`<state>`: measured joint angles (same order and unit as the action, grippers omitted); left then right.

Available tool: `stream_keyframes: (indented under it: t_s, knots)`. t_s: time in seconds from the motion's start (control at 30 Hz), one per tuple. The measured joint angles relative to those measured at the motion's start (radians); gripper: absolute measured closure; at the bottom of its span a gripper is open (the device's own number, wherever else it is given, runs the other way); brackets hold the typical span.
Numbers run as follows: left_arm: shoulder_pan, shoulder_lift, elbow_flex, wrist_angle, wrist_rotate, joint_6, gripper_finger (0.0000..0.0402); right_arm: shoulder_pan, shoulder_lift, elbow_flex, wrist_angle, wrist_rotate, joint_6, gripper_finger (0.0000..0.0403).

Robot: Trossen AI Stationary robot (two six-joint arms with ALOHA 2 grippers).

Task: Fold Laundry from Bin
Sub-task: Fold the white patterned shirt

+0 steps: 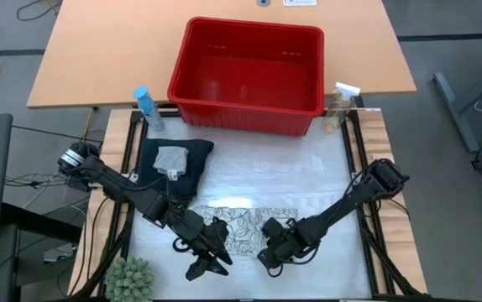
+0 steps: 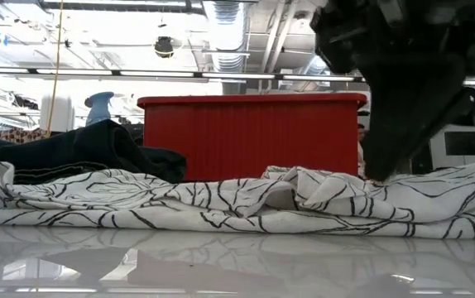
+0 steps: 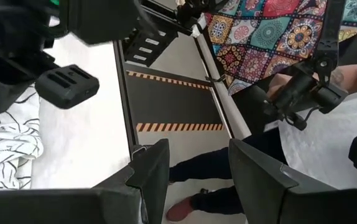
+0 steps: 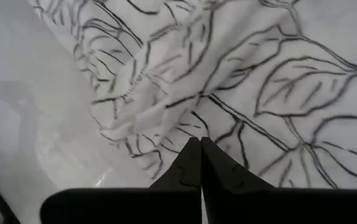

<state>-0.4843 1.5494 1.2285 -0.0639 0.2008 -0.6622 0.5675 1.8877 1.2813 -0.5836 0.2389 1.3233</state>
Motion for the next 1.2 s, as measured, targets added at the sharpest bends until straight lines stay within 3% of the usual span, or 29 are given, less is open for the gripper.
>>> stream_keyframes:
  t_s: [0.6, 1.2]
  knots:
    - [-0.004, 0.000, 0.000, 0.002, -0.005, 0.005, 0.0246, -0.008, 0.063, 0.001, 0.121, -0.061, 0.006, 0.0378]
    - [-0.004, 0.000, 0.000, 0.006, -0.035, 0.016, 0.0246, -0.100, 0.063, 0.054, 0.212, -0.076, -0.188, 0.0372]
